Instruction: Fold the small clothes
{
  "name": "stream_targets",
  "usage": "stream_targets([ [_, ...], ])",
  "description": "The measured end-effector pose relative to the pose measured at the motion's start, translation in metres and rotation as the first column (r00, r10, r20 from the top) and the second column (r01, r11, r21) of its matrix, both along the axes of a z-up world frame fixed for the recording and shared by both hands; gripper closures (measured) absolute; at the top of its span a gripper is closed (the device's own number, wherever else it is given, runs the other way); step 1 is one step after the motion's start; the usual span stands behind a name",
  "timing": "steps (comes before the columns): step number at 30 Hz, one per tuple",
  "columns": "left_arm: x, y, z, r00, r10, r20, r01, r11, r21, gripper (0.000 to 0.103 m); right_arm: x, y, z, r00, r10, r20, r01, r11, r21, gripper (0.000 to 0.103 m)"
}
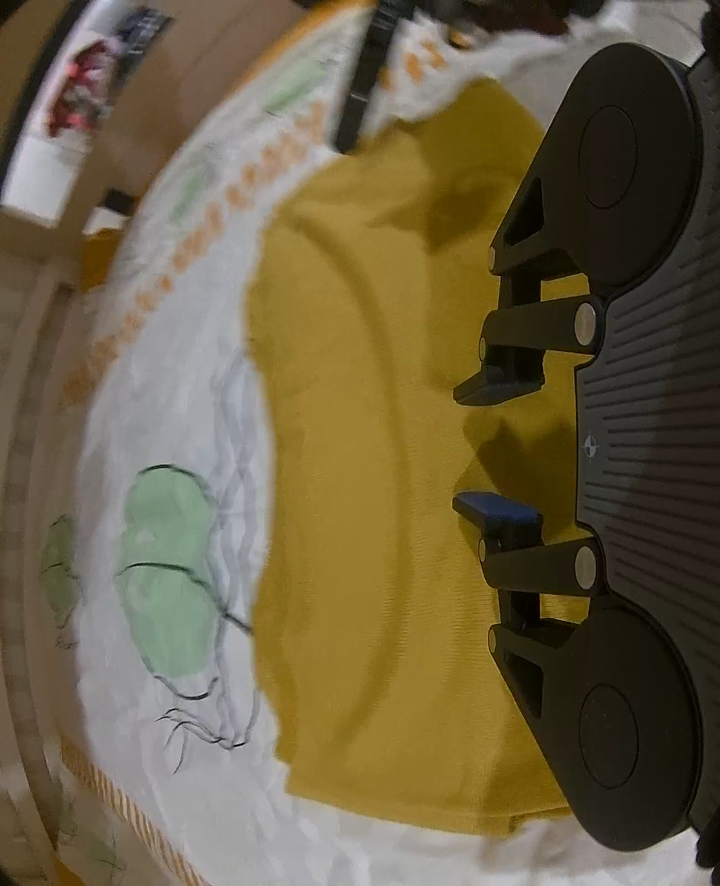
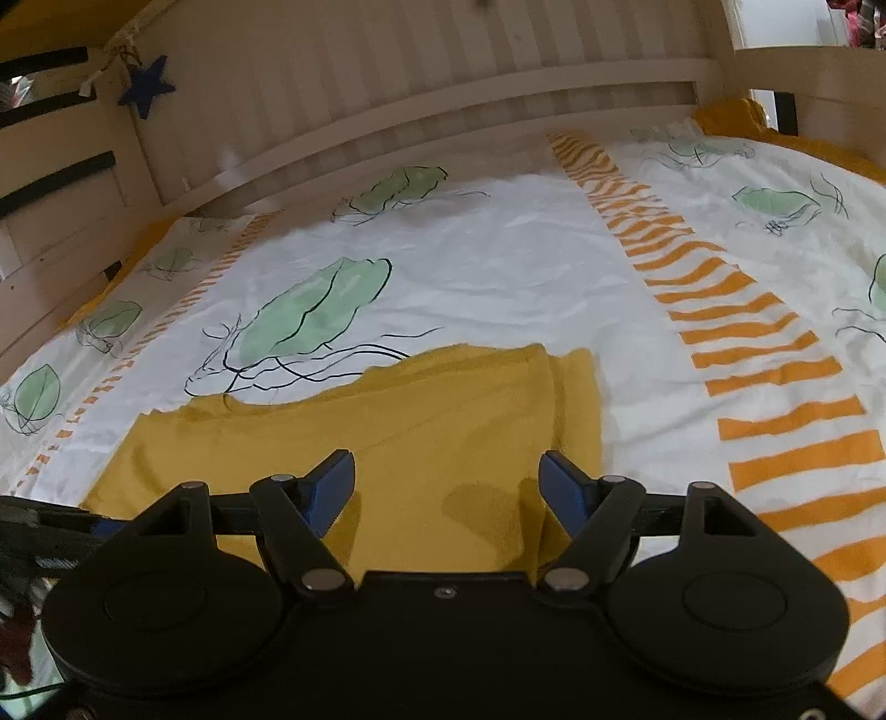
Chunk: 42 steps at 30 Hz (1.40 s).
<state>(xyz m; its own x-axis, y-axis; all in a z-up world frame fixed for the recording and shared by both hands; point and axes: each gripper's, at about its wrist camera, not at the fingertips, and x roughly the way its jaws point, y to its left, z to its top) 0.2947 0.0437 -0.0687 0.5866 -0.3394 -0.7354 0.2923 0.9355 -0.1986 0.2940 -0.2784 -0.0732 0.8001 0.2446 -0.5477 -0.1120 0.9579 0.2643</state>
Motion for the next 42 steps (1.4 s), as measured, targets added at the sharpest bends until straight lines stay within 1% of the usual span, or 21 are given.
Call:
stream_targets([
  [3,0.012,0.001,0.014,0.999,0.025,0.048,-0.025,1.0,0.002,0.07,0.0,0.001,0.004,1.0,0.003,0.02,-0.003,1.0,-0.012,0.027],
  [5,0.023,-0.002,0.015,0.999,0.021,0.042,-0.022,1.0,0.02,0.07,0.001,0.002,0.006,1.0,0.01,0.026,-0.01,1.0,-0.001,0.027],
  [8,0.034,-0.017,0.005,0.999,-0.053,-0.003,0.053,0.996,0.073,0.07,0.001,0.003,0.008,0.999,0.019,0.026,-0.019,1.0,0.011,0.027],
  [10,0.036,-0.026,-0.001,0.996,-0.091,0.007,0.089,0.989,0.12,0.07,0.0,0.004,0.009,0.999,0.021,0.026,-0.021,1.0,0.013,0.027],
  [12,0.039,-0.031,-0.006,0.996,-0.086,0.026,0.081,0.985,0.151,0.07,-0.001,0.003,0.01,0.999,0.022,0.027,-0.022,0.999,0.024,0.027],
  [14,0.049,-0.037,-0.016,0.996,-0.089,0.007,0.086,0.982,0.166,0.069,-0.001,0.003,0.012,0.999,0.022,0.03,-0.023,0.999,0.033,0.027],
  [15,0.053,-0.039,-0.019,0.996,-0.092,0.015,0.088,0.979,0.184,0.069,0.0,0.004,0.012,0.999,0.023,0.031,-0.024,0.999,0.034,0.027],
  [18,0.062,-0.047,-0.02,0.992,-0.106,0.074,0.087,0.97,0.226,0.069,0.0,0.004,0.012,0.999,0.02,0.03,-0.021,0.999,0.037,0.027],
  [22,0.083,-0.049,-0.02,0.993,-0.06,0.097,0.037,0.973,0.229,0.069,0.001,0.002,0.013,1.0,0.009,0.025,-0.01,0.998,0.054,0.027],
  [25,0.094,-0.047,-0.019,0.996,-0.028,0.085,0.01,0.977,0.211,0.069,0.001,0.0,0.013,1.0,0.0,0.022,-0.002,0.998,0.063,0.027],
  [28,0.1,-0.043,-0.013,0.997,0.003,0.071,-0.016,0.982,0.188,0.069,0.002,-0.006,0.011,1.0,-0.016,0.01,0.015,0.996,0.086,0.026],
  [30,0.1,-0.036,-0.005,0.997,0.052,0.064,-0.061,0.988,0.143,0.069,0.003,-0.012,0.01,1.0,-0.031,-0.004,0.031,0.994,0.105,0.026],
  [32,0.091,-0.029,0.004,0.994,0.091,0.053,-0.094,0.994,0.059,0.069,0.004,-0.017,0.01,0.999,-0.045,-0.017,0.047,0.991,0.122,0.026],
  [34,0.079,-0.028,0.01,0.995,0.089,0.038,-0.09,0.996,0.019,0.069,0.005,-0.022,0.008,0.998,-0.054,-0.036,0.058,0.989,0.137,0.024],
  [35,0.072,-0.029,0.011,0.997,0.077,0.033,-0.077,0.997,0.019,0.069,0.006,-0.024,0.007,0.997,-0.055,-0.049,0.062,0.988,0.143,0.021],
  [36,0.064,-0.032,0.01,0.998,0.057,0.028,-0.058,0.998,0.026,0.069,0.007,-0.027,0.006,0.996,-0.057,-0.062,0.066,0.986,0.152,0.02],
  [39,0.048,-0.041,0.002,1.0,0.006,0.005,-0.007,0.999,0.047,0.069,0.009,-0.034,0.001,0.992,-0.068,-0.107,0.087,0.978,0.189,0.019],
  [42,0.041,-0.046,-0.014,1.0,-0.012,-0.015,0.014,0.996,0.089,0.068,0.011,-0.041,-0.007,0.984,-0.083,-0.155,0.116,0.969,0.217,0.019],
])
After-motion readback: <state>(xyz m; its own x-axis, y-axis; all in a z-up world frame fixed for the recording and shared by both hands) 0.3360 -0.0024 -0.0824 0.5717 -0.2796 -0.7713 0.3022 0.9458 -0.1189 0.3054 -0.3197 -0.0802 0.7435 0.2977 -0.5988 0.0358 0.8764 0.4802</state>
